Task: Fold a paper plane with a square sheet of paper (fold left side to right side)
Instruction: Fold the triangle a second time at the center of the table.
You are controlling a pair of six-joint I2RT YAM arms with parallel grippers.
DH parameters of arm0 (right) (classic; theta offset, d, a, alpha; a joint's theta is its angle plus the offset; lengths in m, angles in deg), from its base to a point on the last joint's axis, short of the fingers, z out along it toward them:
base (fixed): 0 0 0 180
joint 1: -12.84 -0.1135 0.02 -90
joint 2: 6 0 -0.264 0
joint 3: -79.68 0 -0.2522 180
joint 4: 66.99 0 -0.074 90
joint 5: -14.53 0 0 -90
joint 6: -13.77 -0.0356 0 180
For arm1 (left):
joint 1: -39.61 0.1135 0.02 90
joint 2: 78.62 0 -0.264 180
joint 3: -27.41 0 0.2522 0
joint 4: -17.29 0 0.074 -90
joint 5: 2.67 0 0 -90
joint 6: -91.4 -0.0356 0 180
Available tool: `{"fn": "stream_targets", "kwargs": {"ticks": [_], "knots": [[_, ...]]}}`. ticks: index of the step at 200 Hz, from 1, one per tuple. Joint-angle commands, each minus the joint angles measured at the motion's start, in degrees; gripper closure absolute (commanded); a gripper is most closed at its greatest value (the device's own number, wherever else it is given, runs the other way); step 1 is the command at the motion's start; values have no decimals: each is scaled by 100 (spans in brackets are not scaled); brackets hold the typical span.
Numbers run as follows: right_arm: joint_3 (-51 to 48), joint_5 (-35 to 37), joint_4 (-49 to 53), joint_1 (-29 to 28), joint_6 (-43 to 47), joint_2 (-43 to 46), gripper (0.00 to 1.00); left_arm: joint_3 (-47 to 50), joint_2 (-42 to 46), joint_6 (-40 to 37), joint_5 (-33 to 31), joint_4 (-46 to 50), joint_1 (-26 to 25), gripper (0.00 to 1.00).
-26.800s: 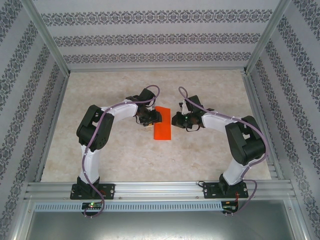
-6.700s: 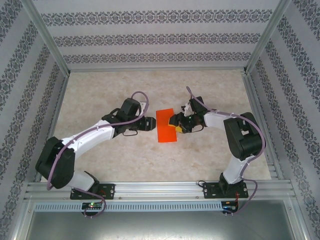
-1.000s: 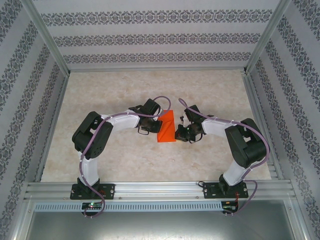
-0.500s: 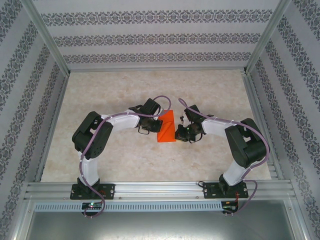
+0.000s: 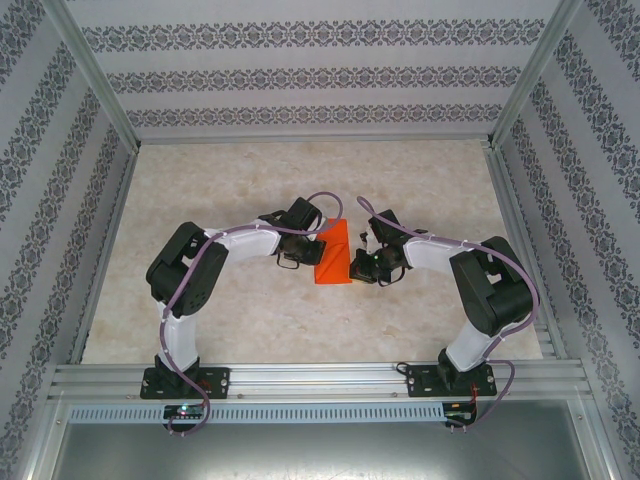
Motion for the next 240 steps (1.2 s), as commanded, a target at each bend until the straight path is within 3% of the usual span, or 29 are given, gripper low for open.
{"fn": "stream_targets", "kwargs": {"ticks": [1, 164, 240], "knots": [[26, 345, 352, -54, 137, -144, 99, -111, -118, -84, -27, -122, 84, 99], [49, 357, 368, -56, 140, -173, 99, 10, 420, -122, -58, -132, 84, 98], [73, 363, 405, -43, 162, -170, 99, -36, 131, -165, -77, -80, 88, 98]]}}
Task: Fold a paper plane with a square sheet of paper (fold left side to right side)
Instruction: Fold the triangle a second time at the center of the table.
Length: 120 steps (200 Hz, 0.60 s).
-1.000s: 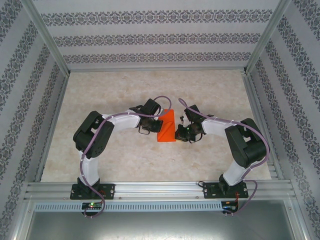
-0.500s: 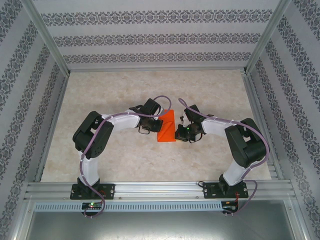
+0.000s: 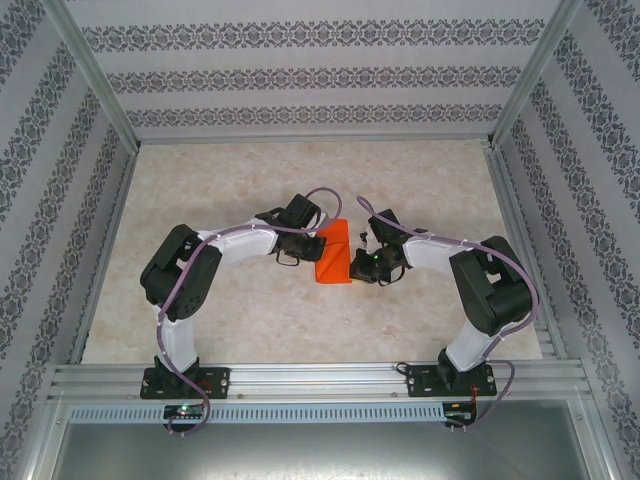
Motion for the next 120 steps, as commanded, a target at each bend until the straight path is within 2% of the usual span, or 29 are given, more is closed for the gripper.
{"fn": "stream_targets", "kwargs": {"ticks": [1, 120], "knots": [[31, 358, 337, -43, 160, -150, 99, -41, -115, -140, -77, -56, 86, 98], [58, 349, 371, -43, 173, -169, 99, -106, -332, -162, -98, -100, 84, 98]]}}
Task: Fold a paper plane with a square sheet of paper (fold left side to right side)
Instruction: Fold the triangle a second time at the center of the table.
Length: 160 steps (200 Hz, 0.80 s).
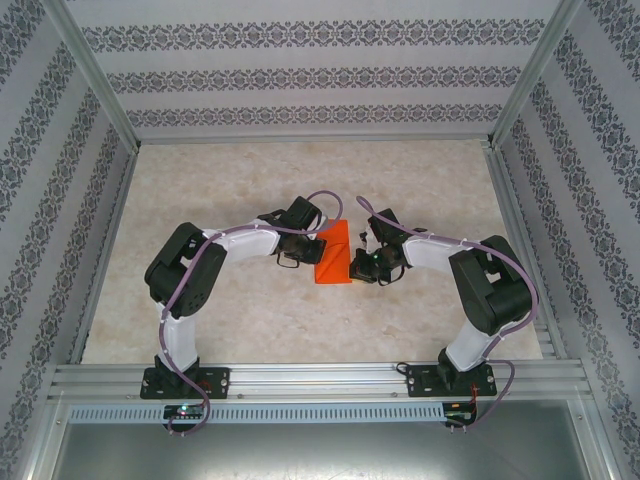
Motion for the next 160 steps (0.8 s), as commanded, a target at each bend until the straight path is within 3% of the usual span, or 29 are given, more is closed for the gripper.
{"fn": "stream_targets", "kwargs": {"ticks": [1, 93, 160], "knots": [[13, 347, 313, -43, 152, -145, 99, -106, -146, -158, -100, -98, 84, 98], [16, 306, 294, -29, 153, -123, 99, -125, -199, -171, -94, -111, 86, 98], [-20, -550, -704, 329, -332, 706, 99, -80, -217, -175, -34, -63, 66, 98]]}}
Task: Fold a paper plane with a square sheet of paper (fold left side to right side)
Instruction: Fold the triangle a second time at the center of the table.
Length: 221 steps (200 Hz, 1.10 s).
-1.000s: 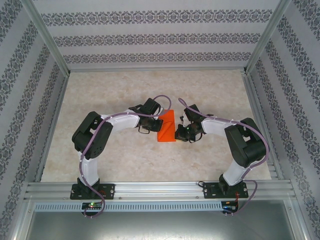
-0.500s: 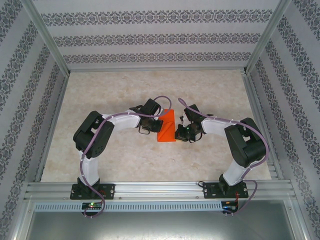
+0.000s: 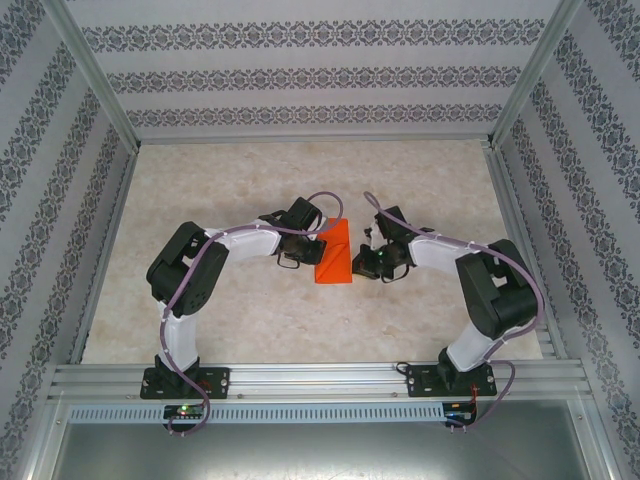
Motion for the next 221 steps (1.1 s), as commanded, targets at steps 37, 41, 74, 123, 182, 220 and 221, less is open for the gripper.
{"fn": "stream_targets", "kwargs": {"ticks": [37, 41, 74, 123, 182, 220, 221], "knots": [[205, -543, -1331, -32, -881, -50, 100, -76, -154, -175, -52, -9, 39, 98], [230, -550, -1421, -33, -940, -115, 100, -67, -154, -183, -54, -6, 28, 98], [552, -628, -1693, -202, -1184, -595, 100, -62, -148, -190, -74, 10, 14, 98], [845, -557, -1682, -392, -1278, -1081, 100, -71, -144, -188, -80, 13, 0, 98], [863, -420, -1532, -415, -1192, -1357, 100, -103, -144, -201, -76, 32, -11, 98], [902, -227, -1191, -416, -943, -1370, 100, -119, -151, -200, -78, 51, -13, 99], [900, -221, -1181, -418, -935, -1370, 100, -117, -147, -200, -80, 55, -13, 98]]}}
